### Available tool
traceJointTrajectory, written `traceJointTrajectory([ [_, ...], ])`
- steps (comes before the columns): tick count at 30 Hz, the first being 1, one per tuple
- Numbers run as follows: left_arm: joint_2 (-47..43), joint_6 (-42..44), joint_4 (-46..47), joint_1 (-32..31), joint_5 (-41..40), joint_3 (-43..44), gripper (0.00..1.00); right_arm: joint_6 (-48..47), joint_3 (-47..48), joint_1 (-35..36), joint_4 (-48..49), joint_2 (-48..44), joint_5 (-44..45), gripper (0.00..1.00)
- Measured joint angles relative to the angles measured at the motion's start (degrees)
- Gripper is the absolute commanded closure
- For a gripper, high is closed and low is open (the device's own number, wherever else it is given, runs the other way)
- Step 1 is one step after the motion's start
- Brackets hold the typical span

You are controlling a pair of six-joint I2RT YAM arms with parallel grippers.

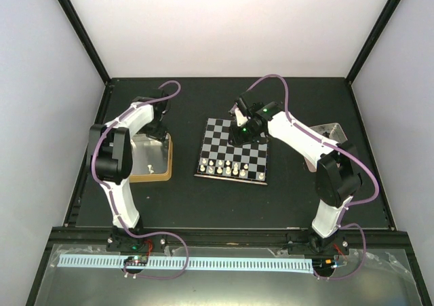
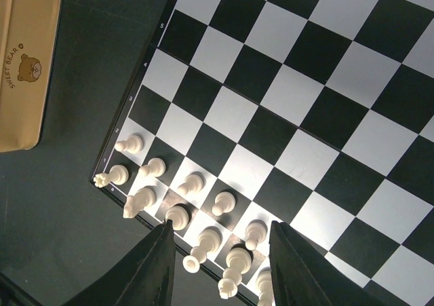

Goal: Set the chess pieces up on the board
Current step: Adjust the storage box at the center of the board.

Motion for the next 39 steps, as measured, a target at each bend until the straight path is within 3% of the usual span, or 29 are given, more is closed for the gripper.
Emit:
traceJointTrajectory([
  [10, 0.26, 2.25, 0.76, -1.44, -2.60, 0.17, 0.17, 0.00, 0.00, 0.00, 0.00, 0.02, 0.00, 0.60],
  [17, 4.42, 3.52, 1.09, -1.44, -2.97, 3.02, 0.36, 0.00, 0.00, 0.00, -0.02, 0.02, 0.04, 0.60],
  [25, 4.76, 2.75, 0.94, -1.38, -5.68, 3.13, 0.64, -0.02, 0.07, 0.00, -0.07, 0.04, 0.11, 0.60],
  [39, 2.49, -2.67, -3.65, -0.57, -6.40, 0.70, 0.82, 0.00, 0.35, 0.00, -0.13, 0.22, 0.07, 0.61],
])
